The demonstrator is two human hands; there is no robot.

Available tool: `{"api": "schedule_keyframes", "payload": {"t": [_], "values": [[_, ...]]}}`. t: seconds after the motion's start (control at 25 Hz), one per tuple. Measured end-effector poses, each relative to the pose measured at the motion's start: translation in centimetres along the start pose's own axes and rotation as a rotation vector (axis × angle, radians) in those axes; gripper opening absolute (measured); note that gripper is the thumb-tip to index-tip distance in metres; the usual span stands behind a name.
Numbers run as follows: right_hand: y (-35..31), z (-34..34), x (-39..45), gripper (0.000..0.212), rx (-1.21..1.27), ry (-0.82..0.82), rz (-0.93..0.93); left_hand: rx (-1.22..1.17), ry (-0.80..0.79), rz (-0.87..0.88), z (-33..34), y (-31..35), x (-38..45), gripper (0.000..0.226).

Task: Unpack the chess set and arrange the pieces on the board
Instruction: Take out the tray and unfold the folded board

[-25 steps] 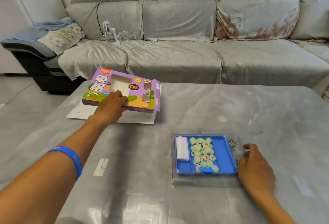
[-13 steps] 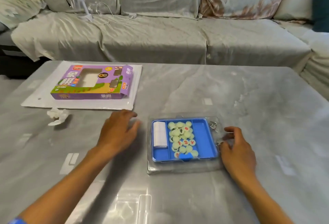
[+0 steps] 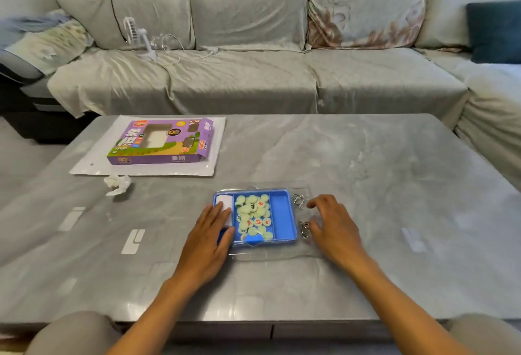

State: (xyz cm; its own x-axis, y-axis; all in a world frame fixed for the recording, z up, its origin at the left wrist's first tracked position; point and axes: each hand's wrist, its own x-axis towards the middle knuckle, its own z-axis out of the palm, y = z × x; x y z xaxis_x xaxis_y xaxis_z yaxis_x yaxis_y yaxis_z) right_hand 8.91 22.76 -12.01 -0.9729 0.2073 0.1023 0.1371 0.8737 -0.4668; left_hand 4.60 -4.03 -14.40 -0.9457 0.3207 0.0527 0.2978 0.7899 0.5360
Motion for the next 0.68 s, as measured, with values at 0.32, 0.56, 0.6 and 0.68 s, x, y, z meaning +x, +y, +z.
{"api": "schedule_keyframes", "payload": {"t": [0.32,0.56,0.6,0.68], "values": [[-3.5,-1.4,0.0,0.019,-0.547,-0.274,-0.197,-0.064,0.121,-0.024,1.6,-0.9,0.3,0.053],[-3.0,-1.2,1.3,0.026,-0.274,-0.476,0.024,-0.068,0.128,-0.020,1.8,-1.1,0.3,0.059],[-2.6,-1.4,1.3,0.026,-0.241,-0.476,0.024,-0.071,0.132,-0.018,1.9,-1.1,0.2,0.062],[-2.2,-1.5,1.2,0.025,-0.164,-0.434,0.012,-0.076,0.135,-0.015,1.9,-1.2,0.2,0.065]]}}
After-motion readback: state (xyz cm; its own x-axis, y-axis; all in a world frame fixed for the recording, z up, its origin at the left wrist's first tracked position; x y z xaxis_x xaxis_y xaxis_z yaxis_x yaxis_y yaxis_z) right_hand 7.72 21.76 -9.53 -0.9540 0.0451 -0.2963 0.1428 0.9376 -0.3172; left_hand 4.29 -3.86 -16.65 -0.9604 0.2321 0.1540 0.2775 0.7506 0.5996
